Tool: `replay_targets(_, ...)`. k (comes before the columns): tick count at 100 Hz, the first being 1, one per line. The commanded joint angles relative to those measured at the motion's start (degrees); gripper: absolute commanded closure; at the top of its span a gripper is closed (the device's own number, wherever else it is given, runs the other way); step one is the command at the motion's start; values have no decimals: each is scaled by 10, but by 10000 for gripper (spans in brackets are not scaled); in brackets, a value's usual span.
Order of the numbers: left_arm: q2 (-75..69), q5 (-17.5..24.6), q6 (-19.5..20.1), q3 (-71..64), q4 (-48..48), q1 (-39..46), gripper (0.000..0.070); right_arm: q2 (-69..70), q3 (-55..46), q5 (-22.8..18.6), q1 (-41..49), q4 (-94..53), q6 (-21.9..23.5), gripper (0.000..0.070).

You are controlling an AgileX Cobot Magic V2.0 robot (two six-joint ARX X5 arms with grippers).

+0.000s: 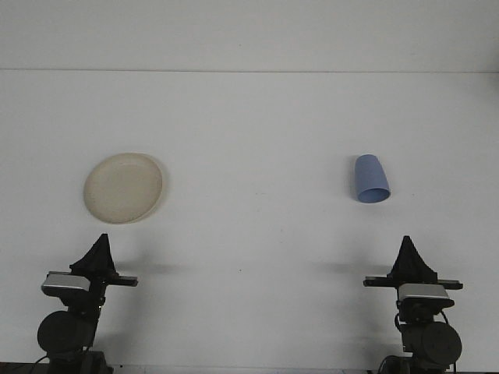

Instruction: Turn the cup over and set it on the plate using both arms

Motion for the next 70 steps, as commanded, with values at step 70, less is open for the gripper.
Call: replay_targets(70,-1,0,6,-11,7,0,688,23,174,-2,0,-197,4,700)
